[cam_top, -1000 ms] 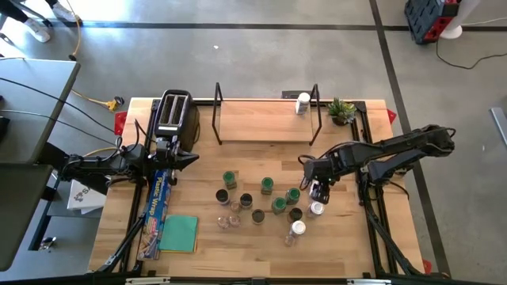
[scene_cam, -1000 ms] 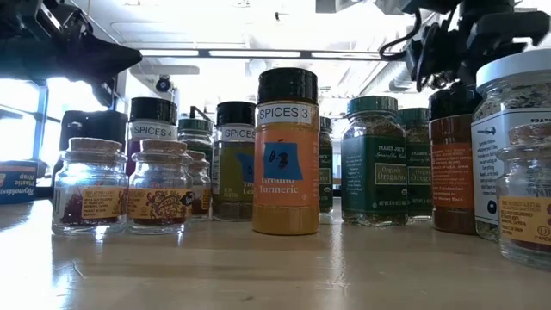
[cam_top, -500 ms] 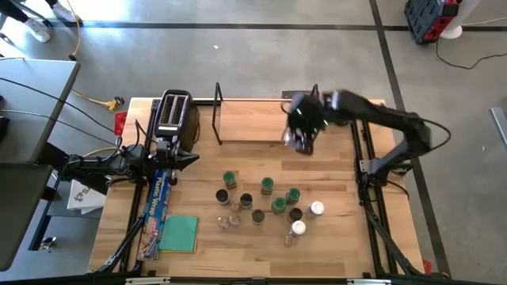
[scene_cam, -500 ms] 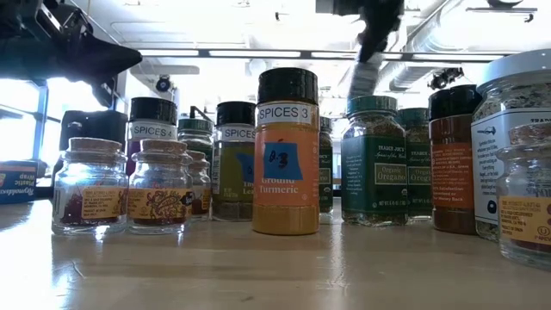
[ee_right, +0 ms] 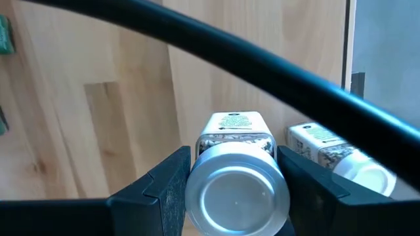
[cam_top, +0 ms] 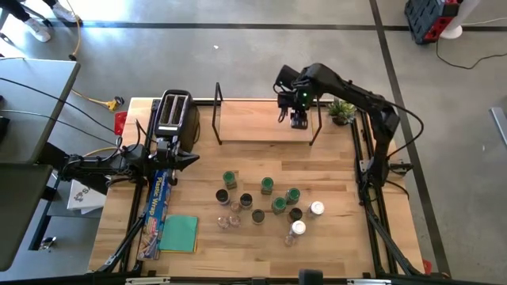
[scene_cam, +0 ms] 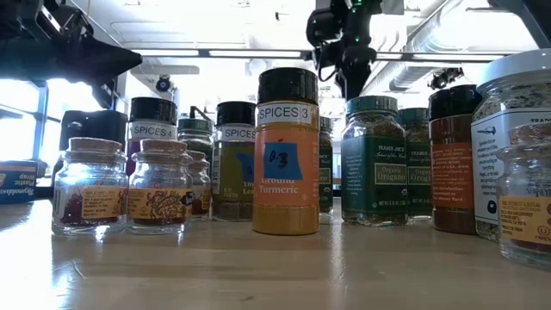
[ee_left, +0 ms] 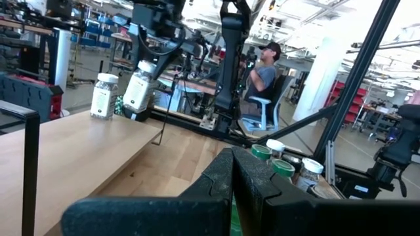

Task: Shelf spices
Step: Put the white seasoning bottle on the shelf and align it with the other white seasoning bottle

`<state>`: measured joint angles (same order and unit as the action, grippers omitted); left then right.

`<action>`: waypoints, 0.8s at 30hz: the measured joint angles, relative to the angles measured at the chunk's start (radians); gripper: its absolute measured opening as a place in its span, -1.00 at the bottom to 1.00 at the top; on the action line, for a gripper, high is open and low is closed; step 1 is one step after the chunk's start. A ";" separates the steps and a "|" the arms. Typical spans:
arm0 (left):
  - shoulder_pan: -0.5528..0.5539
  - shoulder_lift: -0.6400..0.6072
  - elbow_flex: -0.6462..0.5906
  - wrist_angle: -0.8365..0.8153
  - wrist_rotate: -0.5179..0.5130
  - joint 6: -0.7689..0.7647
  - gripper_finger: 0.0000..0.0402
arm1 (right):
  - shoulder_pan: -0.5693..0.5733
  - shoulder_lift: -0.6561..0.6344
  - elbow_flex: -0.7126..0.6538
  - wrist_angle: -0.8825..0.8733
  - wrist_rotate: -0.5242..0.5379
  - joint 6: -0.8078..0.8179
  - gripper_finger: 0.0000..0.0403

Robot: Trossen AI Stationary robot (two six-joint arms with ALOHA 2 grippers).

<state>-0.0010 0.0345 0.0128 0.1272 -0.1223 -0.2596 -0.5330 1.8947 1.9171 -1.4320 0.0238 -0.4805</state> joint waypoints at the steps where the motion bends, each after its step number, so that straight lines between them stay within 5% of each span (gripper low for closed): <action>1: 0.000 0.000 0.000 -0.001 0.000 0.000 -1.00 | -0.005 0.001 0.000 0.000 0.000 -0.018 -0.05; 24: 0.000 0.000 0.000 -0.002 0.000 -0.046 -1.00 | -0.039 0.004 -0.001 0.049 -0.061 -0.158 -0.05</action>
<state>-0.0010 0.0345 0.0128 0.1253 -0.1223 -0.3053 -0.5716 1.8988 1.9160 -1.3832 -0.0376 -0.6388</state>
